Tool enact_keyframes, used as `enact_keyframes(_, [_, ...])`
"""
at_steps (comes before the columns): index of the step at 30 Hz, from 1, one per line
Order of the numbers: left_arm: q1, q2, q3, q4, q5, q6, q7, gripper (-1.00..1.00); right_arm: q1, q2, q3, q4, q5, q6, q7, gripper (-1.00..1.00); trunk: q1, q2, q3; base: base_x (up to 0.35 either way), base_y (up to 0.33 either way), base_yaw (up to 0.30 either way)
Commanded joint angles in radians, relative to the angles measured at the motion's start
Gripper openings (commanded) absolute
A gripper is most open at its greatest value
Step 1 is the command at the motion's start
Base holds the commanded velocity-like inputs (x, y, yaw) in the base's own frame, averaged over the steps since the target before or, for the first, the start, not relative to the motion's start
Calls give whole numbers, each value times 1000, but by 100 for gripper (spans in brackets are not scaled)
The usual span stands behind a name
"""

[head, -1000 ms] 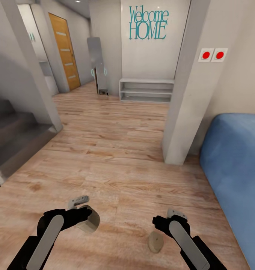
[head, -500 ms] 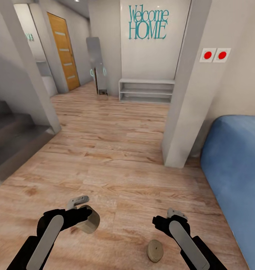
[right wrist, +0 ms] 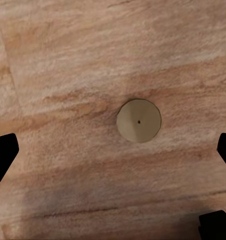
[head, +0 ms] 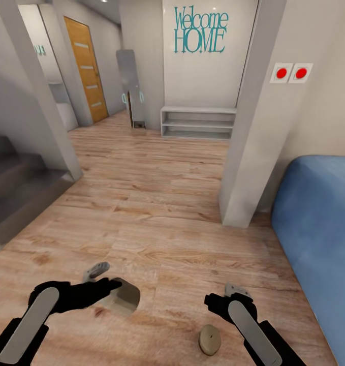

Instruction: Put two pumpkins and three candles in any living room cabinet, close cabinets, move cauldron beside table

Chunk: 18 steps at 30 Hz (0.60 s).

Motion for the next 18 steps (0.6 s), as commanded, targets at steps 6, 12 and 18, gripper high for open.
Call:
enact_keyframes(6, [-1, 47, 5, 1, 150, 0, -12, -100, -1, 0, 2, 20, -3, 2, 20, 100, 23, -43, -20, 0, 0, 0])
enact_keyframes(12, [-1, 50, 7, 2, 169, -1, -15, -100, -1, -1, 2, 29, -3, -7, 27, 100, 46, -85, -39, 0, 0, 0])
enact_keyframes(18, [3, 52, 25, 1, 233, 2, -17, -100, -1, -1, 2, 34, 0, -11, 28, 100, 69, -127, -57, 0, 0, 0])
